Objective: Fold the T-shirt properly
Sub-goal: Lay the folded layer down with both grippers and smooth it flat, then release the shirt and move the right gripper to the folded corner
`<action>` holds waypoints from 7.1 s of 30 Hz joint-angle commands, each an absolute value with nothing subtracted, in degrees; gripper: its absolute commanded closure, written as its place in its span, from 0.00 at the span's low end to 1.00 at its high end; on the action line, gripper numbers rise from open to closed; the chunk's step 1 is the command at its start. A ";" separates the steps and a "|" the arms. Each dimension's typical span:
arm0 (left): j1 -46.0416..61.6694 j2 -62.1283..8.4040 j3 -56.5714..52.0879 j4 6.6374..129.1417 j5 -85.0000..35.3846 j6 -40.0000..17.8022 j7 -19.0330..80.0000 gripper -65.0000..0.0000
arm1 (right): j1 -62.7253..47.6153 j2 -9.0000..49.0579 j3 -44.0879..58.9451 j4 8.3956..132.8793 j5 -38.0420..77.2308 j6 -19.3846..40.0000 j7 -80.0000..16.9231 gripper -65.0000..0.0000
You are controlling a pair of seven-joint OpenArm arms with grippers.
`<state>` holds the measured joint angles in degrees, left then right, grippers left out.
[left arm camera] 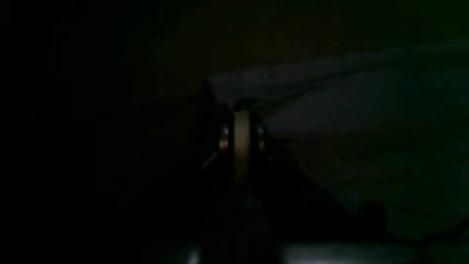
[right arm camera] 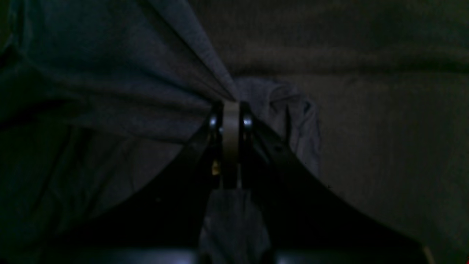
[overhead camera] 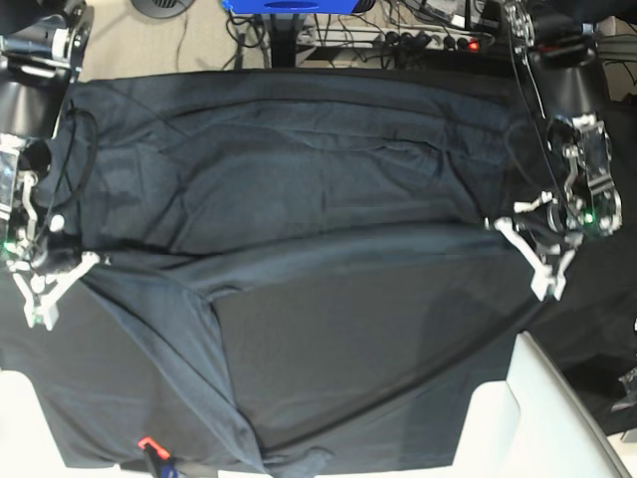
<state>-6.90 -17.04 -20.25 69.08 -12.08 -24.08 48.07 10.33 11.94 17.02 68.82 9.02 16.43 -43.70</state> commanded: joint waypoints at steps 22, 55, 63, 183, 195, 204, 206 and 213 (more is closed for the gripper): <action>-1.10 -19.21 -20.53 76.97 -12.35 -24.13 47.16 1.00 | 0.04 10.24 24.84 81.98 9.36 16.31 -52.88 0.99; 4.79 -19.30 -21.05 82.59 -12.35 -24.13 46.90 1.00 | -6.73 7.43 24.92 85.49 9.01 16.22 -52.79 0.99; 4.44 -19.47 -21.23 82.51 -12.35 -24.13 46.81 1.00 | -6.55 8.13 27.38 85.41 9.01 16.22 -52.79 0.99; 11.82 -13.23 -36.00 92.26 -12.26 -24.13 42.77 1.00 | 12.97 11.74 13.41 71.52 9.45 13.41 -43.30 0.79; 15.25 -13.32 -41.01 92.70 -12.35 -24.13 42.68 1.00 | 31.60 10.33 4.88 35.91 9.45 13.41 -30.20 0.35; 14.99 -13.32 -40.84 92.62 -12.35 -24.22 42.68 1.00 | 31.69 9.98 4.88 31.34 9.45 13.41 -25.45 0.36; 14.90 -13.32 -40.75 92.09 -12.35 -24.22 42.68 1.00 | 31.08 9.10 4.79 31.34 9.45 13.41 -25.45 0.37; 13.93 -13.58 -40.84 88.22 -12.35 -24.22 42.68 1.00 | 30.37 7.96 5.14 31.34 9.45 13.41 -25.71 1.00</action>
